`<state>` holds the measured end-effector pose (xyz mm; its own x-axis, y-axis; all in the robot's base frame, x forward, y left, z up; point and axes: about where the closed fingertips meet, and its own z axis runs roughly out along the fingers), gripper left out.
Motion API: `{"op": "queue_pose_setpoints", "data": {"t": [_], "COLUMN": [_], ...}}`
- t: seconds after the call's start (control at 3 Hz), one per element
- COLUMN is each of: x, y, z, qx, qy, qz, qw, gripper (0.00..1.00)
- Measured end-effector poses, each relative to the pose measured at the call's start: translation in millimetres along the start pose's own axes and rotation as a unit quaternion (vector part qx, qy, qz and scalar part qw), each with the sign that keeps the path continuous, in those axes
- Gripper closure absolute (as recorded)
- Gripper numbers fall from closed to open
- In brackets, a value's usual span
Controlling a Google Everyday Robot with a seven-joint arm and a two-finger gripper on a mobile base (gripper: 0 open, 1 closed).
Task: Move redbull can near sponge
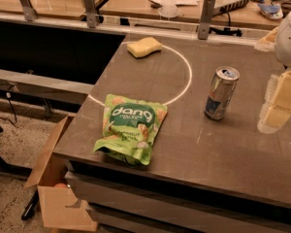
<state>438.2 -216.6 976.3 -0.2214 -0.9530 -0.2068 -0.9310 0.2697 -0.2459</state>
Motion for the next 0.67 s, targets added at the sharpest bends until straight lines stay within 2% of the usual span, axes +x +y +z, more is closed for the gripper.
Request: {"op": "queue_pose_setpoints", "data": {"t": [0.33,0.67], "x": [1.0,8.9], "y": [-0.5,-4.5], "z": [-0.7,-6.6], "qx": [0.001,0.005], "qy": [-0.006,-0.049], "qz": [0.004,0.037], "qw": [1.0,0.9981], "gripper": [0.0,0.0]}}
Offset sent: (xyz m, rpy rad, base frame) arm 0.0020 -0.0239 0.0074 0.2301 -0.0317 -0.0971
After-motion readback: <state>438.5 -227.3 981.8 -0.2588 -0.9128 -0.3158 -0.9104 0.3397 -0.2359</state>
